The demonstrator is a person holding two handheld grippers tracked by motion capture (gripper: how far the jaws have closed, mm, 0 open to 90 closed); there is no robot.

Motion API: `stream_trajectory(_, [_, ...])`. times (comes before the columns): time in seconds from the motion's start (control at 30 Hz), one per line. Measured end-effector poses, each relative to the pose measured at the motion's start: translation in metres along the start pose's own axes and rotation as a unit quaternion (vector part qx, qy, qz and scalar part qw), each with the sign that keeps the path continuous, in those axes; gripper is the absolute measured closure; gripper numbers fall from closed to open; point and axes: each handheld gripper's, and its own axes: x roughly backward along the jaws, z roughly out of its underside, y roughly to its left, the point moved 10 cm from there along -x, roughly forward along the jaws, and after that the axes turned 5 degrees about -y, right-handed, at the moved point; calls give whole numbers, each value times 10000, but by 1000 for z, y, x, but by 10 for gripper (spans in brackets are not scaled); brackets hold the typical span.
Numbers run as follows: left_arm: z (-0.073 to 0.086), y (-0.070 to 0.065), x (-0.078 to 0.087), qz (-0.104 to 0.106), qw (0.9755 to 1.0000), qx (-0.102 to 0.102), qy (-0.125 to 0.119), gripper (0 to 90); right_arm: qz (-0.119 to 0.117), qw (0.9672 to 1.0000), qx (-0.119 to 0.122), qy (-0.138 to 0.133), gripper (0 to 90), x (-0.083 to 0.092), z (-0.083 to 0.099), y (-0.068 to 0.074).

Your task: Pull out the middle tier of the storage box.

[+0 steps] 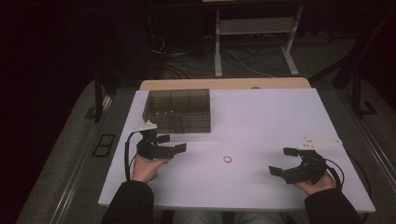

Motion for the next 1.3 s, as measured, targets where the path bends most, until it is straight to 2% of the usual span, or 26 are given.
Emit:
stream_trajectory(0.2, [-1, 7, -5, -35, 9995, 308, -13, 0, -3, 10000, -1, 9, 4, 0, 0, 0])
stream_trajectory(0.57, [2, 19, -11, -107, 9982, 587, 31, 0, -16, 10000, 4, 26, 4, -1, 1, 0])
stream_trajectory(0.73, [3, 25, -12, -93, 9964, 837, 9, 0, -18, 10000, 4, 36, 4, -1, 1, 0])
stream_trajectory(0.97, [3, 30, -15, -68, 9942, 1074, -18, 0, -47, 9999, -3, 88, 4, -2, 2, 1])
stream_trajectory(1.1, [3, 31, -17, -39, 9921, 1250, -12, 0, -56, 9999, -7, 105, 4, -2, 2, 1])
stream_trajectory(1.2, [3, 31, -19, 35, 9896, 1440, -49, 0, -69, 9999, -11, 112, 4, -2, 3, 2])
stream_trajectory(1.3, [3, 32, -20, 49, 9884, 1519, -41, 0, -72, 9999, -2, 121, 4, -3, 3, 2])
